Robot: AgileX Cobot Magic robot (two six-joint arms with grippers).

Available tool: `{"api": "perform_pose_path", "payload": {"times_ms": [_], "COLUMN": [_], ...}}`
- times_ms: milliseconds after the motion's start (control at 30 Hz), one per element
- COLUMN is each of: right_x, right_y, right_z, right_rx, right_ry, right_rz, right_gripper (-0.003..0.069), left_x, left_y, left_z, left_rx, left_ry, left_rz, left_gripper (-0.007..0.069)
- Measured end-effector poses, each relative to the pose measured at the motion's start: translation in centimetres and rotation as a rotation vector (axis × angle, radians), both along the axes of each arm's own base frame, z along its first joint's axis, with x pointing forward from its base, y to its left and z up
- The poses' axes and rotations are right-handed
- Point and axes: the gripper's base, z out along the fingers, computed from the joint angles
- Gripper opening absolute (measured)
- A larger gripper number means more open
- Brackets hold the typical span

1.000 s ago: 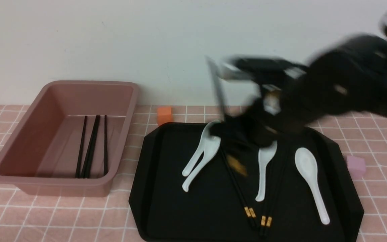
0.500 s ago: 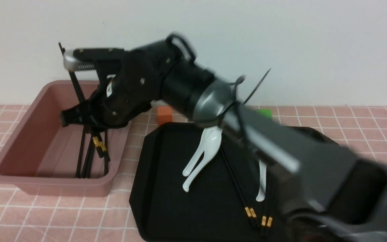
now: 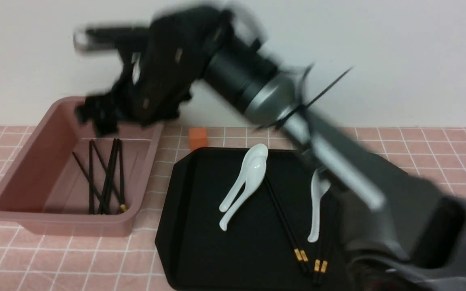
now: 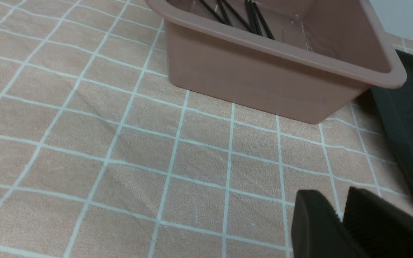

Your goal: On pink tablecloth take chopsticks from black tray and put them in box.

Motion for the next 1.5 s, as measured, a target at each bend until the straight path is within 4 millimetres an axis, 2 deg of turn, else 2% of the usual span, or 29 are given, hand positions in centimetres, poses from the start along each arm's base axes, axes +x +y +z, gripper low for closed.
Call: {"api": "perform_pose_path", "payload": {"times_ms": [67,100,133,167,267,367,467,500,600,633,700,833,900,933,967,1100,1167,1300,1333,1367,1400,1433,1467,1500], "right_x": [-1.9,-2.7,-2.8,-3.8,-5.7,-7.2,-9.3,-9.4,-11.5,-11.7,-12.9,-14.6,-16.5,-16.5,-17.6,-20.2,-20.9,-22.7,-23.0,-23.5,-24.7,-25.4,-26.4,-26.5], "right_y": [-2.2,-3.0,-3.1,-4.1,-6.0,-7.8,-10.1,-10.3,-13.2,-13.5,-15.5,-18.0,-20.3,-20.3,-21.6,-25.6,-27.1,-32.4,-32.7,-33.8,-35.3,-35.8,-36.9,-37.0], "right_z": [5.4,7.1,7.5,9.5,12.4,14.2,15.4,15.5,15.3,15.2,14.5,13.9,12.9,12.9,12.6,10.5,9.0,1.9,1.2,-0.4,-3.4,-4.7,-7.0,-7.4], "right_rx": [0.062,0.089,0.094,0.124,0.155,0.130,0.079,0.076,-0.008,-0.017,-0.089,-0.164,-0.206,-0.206,-0.218,-0.279,-0.294,-0.283,-0.276,-0.258,-0.223,-0.225,-0.203,-0.200], "right_ry": [-0.073,-0.094,-0.099,-0.121,-0.147,-0.179,-0.192,-0.192,-0.176,-0.172,-0.175,-0.199,-0.190,-0.190,-0.191,-0.195,-0.164,-0.077,-0.081,-0.092,-0.157,-0.155,-0.231,-0.240], "right_rz": [-0.003,-0.006,-0.005,-0.005,0.000,0.017,0.038,0.038,0.017,0.016,-0.013,-0.025,-0.027,-0.027,-0.032,-0.090,-0.134,-0.324,-0.330,-0.385,-0.466,-0.487,-0.567,-0.577], "right_gripper": [0.0509,0.0470,0.0463,0.0409,0.0294,0.0216,0.0174,0.0172,0.0164,0.0164,0.0161,0.0120,0.0027,0.0020,-0.0008,-0.0015,-0.0015,-0.0015,-0.0015,-0.0015,-0.0015,-0.0015,-0.0015,-0.0015], "left_x": [0.0,0.0,0.0,0.0,0.0,0.0,0.0,0.0,0.0,0.0,0.0,0.0,0.0,0.0,0.0,0.0,0.0,0.0,0.0,0.0,0.0,0.0,0.0,0.0], "left_y": [0.0,0.0,0.0,0.0,0.0,0.0,0.0,0.0,0.0,0.0,0.0,0.0,0.0,0.0,0.0,0.0,0.0,0.0,0.0,0.0,0.0,0.0,0.0,0.0], "left_z": [0.0,0.0,0.0,0.0,0.0,0.0,0.0,0.0,0.0,0.0,0.0,0.0,0.0,0.0,0.0,0.0,0.0,0.0,0.0,0.0,0.0,0.0,0.0,0.0], "left_rx": [0.000,0.000,0.000,0.000,0.000,0.000,0.000,0.000,0.000,0.000,0.000,0.000,0.000,0.000,0.000,0.000,0.000,0.000,0.000,0.000,0.000,0.000,0.000,0.000], "left_ry": [0.000,0.000,0.000,0.000,0.000,0.000,0.000,0.000,0.000,0.000,0.000,0.000,0.000,0.000,0.000,0.000,0.000,0.000,0.000,0.000,0.000,0.000,0.000,0.000], "left_rz": [0.000,0.000,0.000,0.000,0.000,0.000,0.000,0.000,0.000,0.000,0.000,0.000,0.000,0.000,0.000,0.000,0.000,0.000,0.000,0.000,0.000,0.000,0.000,0.000], "left_gripper": [0.0145,0.0145,0.0145,0.0147,0.0148,0.0148,0.0150,0.0150,0.0155,0.0155,0.0155,0.0160,0.0164,0.0164,0.0165,0.0169,0.0171,0.0177,0.0177,0.0179,0.0183,0.0183,0.0184,0.0184]}}
